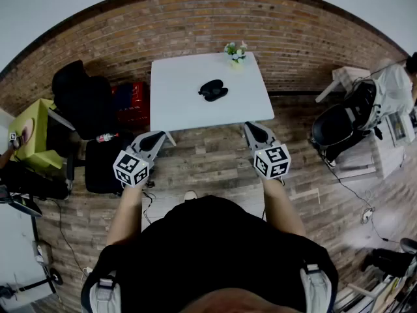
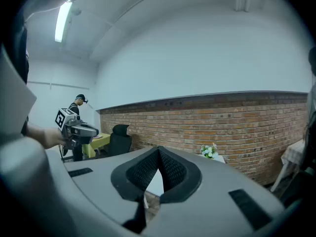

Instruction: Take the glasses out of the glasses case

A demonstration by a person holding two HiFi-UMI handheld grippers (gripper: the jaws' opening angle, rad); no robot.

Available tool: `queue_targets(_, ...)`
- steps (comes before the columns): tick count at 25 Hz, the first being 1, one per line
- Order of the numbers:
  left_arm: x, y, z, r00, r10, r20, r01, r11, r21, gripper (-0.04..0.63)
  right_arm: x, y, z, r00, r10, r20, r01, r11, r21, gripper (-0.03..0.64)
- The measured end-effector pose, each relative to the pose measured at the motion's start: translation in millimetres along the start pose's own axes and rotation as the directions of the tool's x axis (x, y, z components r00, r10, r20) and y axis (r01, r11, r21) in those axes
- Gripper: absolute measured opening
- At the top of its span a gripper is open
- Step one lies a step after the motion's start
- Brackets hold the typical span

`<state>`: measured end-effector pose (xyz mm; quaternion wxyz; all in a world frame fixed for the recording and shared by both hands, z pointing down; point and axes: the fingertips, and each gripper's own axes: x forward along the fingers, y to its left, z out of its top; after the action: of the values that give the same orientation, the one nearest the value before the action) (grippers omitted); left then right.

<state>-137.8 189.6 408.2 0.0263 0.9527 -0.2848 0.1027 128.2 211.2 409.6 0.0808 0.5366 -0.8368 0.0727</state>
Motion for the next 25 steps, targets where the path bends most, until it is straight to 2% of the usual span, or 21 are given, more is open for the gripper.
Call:
queue_targets(10, -23.9, 40.0, -7.9, 0.999, -0.032, 0.017, 0.032, 0.999, -0.007, 0.015, 25.9, 20.7, 14.5, 0.997, -0.077, 0.01, 0.077, 0.997, -0.013, 0.014)
queue_targets(16, -30.0, 71.4, -3.7, 0.997, -0.061, 0.038, 0.061, 0.998, 0.002, 0.015, 45.2, 30.1, 17.3, 0.994, -0.105, 0.009, 0.104, 0.993, 0.055, 0.014)
queue_targets(20, -32.8, 89.0, -2.0, 0.995, -0.08, 0.063, 0.08, 0.997, -0.003, 0.015, 53.4, 34.4, 23.3, 0.99, -0.144, -0.001, 0.144, 0.989, 0.037, 0.014)
queue_targets(25, -31.5, 102.2, -6.9, 0.991, -0.123, 0.051, 0.123, 0.992, -0.003, 0.015, 61.8, 39.0, 26.8, 0.982, -0.186, -0.026, 0.187, 0.982, 0.024, 0.015)
